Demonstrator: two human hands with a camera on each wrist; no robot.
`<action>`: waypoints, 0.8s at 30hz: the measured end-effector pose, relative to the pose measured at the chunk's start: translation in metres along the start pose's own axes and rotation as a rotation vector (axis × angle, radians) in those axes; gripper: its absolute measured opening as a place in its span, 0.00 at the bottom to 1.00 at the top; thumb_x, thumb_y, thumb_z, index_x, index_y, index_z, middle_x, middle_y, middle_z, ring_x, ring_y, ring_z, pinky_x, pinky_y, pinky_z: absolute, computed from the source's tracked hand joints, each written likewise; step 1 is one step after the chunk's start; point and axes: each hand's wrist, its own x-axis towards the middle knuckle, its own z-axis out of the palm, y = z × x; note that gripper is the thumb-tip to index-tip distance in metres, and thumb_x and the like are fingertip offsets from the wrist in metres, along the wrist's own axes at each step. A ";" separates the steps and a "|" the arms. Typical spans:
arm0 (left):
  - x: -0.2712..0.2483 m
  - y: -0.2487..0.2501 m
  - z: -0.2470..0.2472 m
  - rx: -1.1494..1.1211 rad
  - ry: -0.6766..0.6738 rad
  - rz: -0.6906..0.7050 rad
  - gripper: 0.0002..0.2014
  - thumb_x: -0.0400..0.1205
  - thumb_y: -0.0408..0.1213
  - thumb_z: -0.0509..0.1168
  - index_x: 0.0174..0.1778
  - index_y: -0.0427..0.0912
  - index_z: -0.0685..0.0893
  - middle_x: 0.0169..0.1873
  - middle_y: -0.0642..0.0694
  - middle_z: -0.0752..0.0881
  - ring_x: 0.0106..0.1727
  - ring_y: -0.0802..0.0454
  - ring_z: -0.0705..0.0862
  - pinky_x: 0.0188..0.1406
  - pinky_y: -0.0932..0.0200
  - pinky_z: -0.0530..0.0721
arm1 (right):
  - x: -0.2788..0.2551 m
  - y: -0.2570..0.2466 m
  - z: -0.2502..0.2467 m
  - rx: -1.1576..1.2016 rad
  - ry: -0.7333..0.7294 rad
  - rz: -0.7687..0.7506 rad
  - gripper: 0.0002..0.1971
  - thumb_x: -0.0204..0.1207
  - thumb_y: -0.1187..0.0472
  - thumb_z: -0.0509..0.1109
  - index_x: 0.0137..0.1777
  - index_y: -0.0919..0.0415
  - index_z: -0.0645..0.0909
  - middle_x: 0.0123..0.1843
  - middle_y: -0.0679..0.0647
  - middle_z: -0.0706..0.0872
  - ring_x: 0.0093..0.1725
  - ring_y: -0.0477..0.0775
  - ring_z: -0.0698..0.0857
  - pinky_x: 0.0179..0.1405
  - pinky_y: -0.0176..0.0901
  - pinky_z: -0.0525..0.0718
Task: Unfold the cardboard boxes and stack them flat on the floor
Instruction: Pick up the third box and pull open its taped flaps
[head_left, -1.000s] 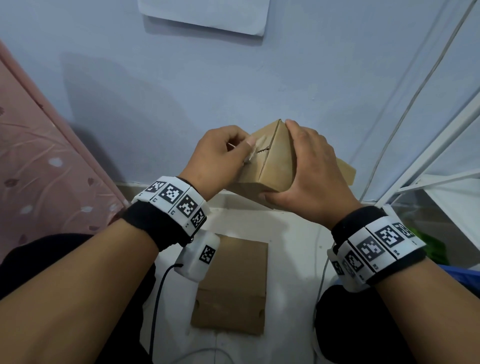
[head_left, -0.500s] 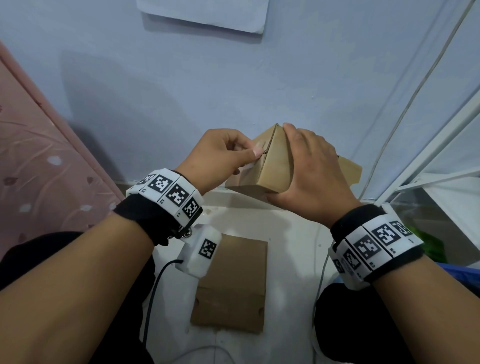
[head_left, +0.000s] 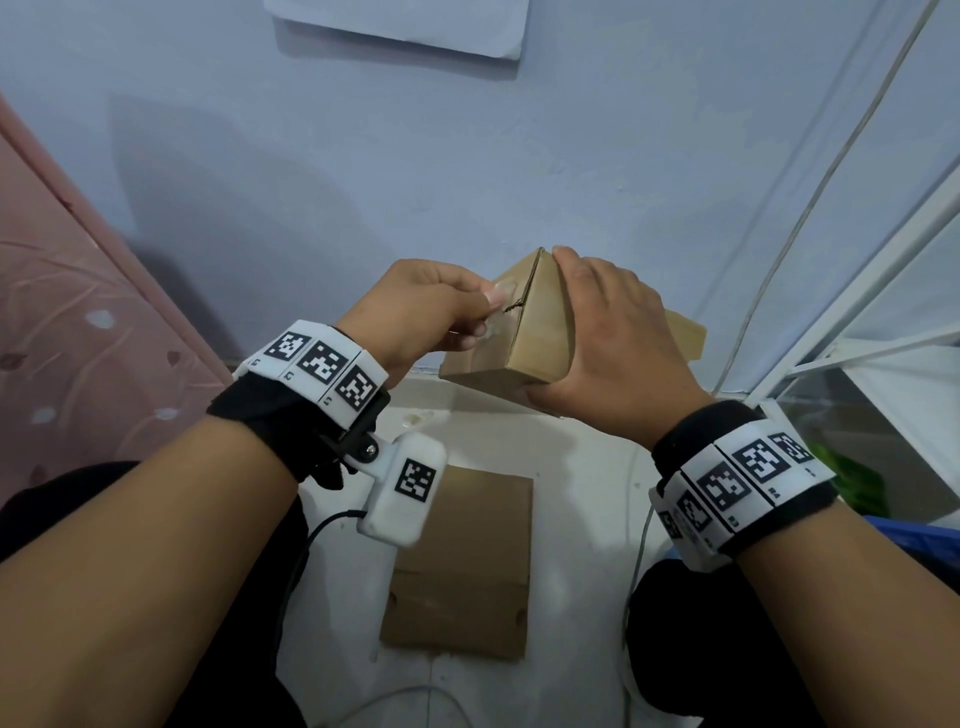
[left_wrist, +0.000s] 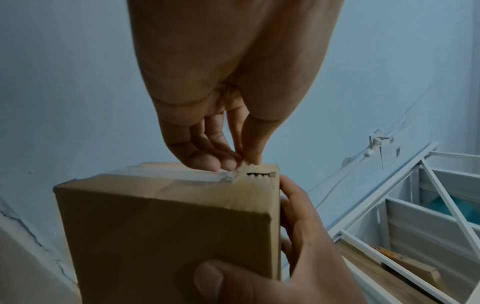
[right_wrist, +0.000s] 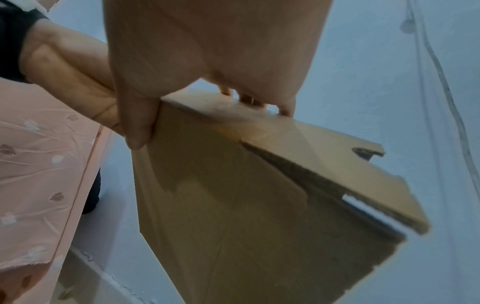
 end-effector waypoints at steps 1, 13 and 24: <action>0.001 0.000 0.000 0.002 -0.005 -0.006 0.04 0.83 0.31 0.72 0.45 0.34 0.88 0.33 0.43 0.84 0.31 0.55 0.82 0.36 0.65 0.86 | 0.000 0.001 0.001 -0.006 0.002 -0.002 0.62 0.55 0.30 0.76 0.87 0.57 0.56 0.76 0.54 0.72 0.75 0.58 0.70 0.76 0.57 0.66; 0.002 -0.004 0.001 -0.009 0.030 0.021 0.02 0.83 0.22 0.69 0.46 0.31 0.85 0.30 0.42 0.85 0.30 0.53 0.86 0.44 0.57 0.93 | 0.000 0.002 0.001 0.011 -0.005 -0.003 0.63 0.53 0.30 0.78 0.86 0.57 0.59 0.76 0.54 0.73 0.75 0.59 0.71 0.76 0.56 0.66; 0.001 0.000 -0.004 0.051 0.062 0.009 0.05 0.81 0.26 0.73 0.47 0.39 0.85 0.35 0.42 0.88 0.34 0.51 0.86 0.53 0.51 0.90 | -0.001 0.002 0.000 0.021 0.000 -0.018 0.62 0.54 0.29 0.77 0.86 0.57 0.59 0.76 0.54 0.73 0.75 0.59 0.70 0.74 0.55 0.65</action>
